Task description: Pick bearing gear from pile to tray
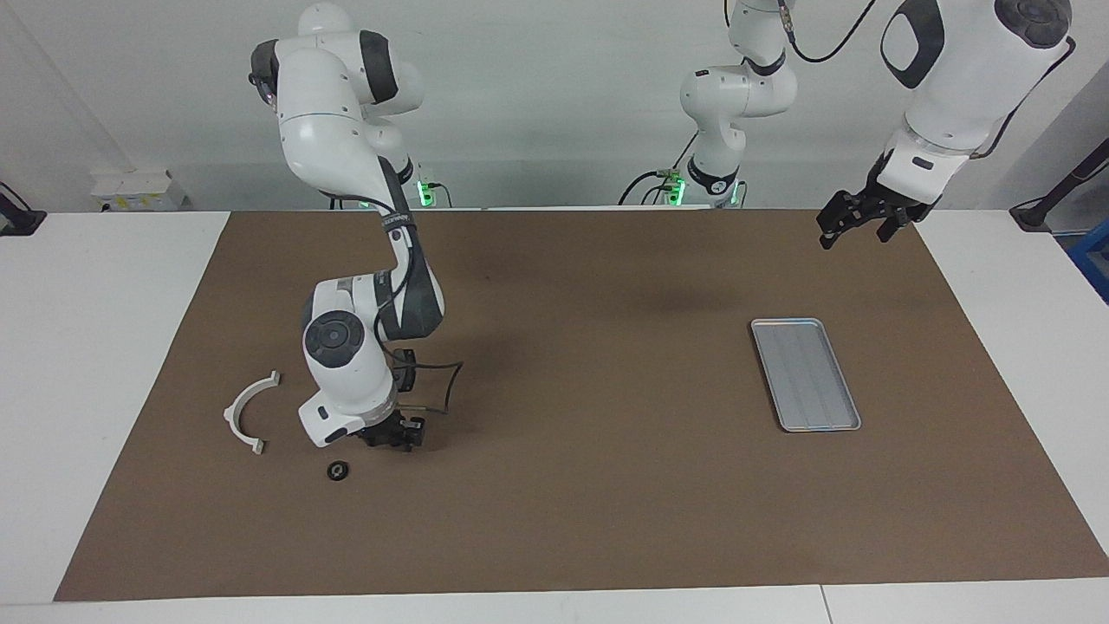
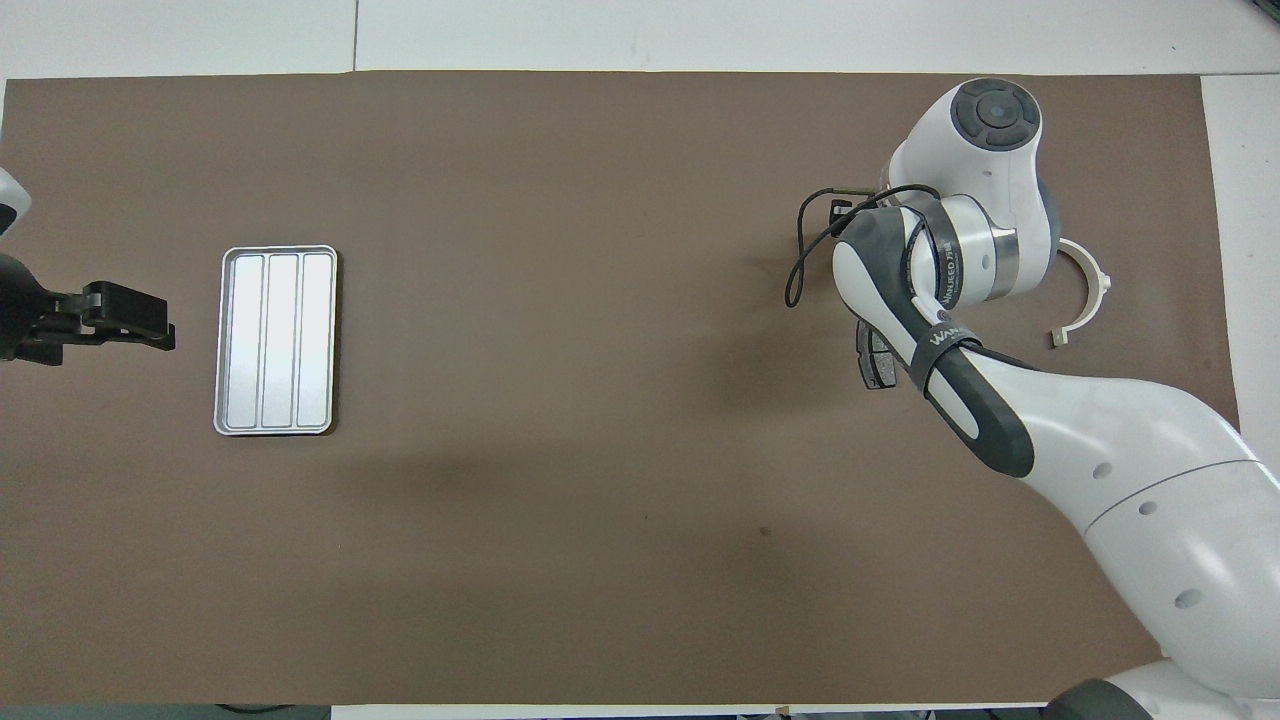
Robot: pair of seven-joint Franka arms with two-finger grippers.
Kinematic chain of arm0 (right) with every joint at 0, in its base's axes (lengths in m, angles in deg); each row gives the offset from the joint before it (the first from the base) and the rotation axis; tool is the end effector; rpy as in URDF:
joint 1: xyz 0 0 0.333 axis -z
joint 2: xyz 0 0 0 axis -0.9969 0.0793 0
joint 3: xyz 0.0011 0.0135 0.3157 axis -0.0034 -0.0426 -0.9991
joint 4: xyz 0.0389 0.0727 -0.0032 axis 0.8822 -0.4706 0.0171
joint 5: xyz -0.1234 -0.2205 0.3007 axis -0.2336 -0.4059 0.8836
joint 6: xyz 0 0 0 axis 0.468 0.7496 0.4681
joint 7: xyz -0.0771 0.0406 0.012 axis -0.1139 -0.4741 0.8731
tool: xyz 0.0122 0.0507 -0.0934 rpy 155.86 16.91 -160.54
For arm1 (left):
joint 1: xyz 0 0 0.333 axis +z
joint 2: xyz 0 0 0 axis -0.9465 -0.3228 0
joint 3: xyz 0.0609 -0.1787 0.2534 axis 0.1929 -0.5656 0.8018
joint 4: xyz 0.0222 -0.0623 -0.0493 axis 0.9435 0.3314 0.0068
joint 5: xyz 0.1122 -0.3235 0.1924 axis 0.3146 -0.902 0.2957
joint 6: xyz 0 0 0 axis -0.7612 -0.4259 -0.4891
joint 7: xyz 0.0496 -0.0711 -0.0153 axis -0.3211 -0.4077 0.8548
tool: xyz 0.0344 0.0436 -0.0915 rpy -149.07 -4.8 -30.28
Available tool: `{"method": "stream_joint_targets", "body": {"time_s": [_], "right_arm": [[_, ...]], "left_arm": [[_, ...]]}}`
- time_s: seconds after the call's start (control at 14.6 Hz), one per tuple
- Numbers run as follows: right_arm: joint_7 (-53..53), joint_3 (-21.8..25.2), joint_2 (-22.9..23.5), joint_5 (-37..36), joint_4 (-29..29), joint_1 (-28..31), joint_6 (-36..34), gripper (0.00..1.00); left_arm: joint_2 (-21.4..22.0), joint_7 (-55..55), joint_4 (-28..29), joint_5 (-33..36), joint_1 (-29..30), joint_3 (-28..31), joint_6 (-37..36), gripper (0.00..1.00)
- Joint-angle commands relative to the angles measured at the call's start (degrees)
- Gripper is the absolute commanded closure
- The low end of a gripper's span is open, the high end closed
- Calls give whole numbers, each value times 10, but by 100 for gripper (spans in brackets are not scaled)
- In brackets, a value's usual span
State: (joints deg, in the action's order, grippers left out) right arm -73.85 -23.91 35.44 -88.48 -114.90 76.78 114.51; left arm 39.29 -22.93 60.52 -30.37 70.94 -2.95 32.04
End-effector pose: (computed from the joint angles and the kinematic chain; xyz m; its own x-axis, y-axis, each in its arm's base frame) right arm 0.7062 0.1096 0.2868 0.9825 -0.1862 0.0075 -0.1864 -0.9820 0.0304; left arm 0.5381 -0.0243 0.5958 0.9967 0.0587 -0.0568 0.0584 -0.9983 -0.0080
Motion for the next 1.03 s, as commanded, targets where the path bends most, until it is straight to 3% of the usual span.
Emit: {"method": "stream_joint_targets", "body": {"time_s": [0.0,0.14,0.21,0.27,0.69,0.82,0.96], "right_arm": [[-17,-1,7,0,-4,4,-5,62],[-16,-1,6,-1,-3,6,-7,69],[-16,-1,6,-1,-4,6,-7,81],[-16,-1,6,-1,-4,6,-7,99],[-11,0,0,-10,7,8,-42,100],[19,0,-25,-18,35,8,-112,100],[69,-1,-56,-22,97,6,-229,100]], "left_arm": [[7,-3,6,2,2,-2,-6,0],[7,-3,6,2,2,-2,-6,0],[7,-3,6,2,2,-2,-5,0],[7,-3,6,2,2,-2,-6,0],[7,-3,6,2,2,-2,-5,0],[7,-3,6,2,2,-2,-5,0],[7,-3,6,2,2,-2,-5,0]]}}
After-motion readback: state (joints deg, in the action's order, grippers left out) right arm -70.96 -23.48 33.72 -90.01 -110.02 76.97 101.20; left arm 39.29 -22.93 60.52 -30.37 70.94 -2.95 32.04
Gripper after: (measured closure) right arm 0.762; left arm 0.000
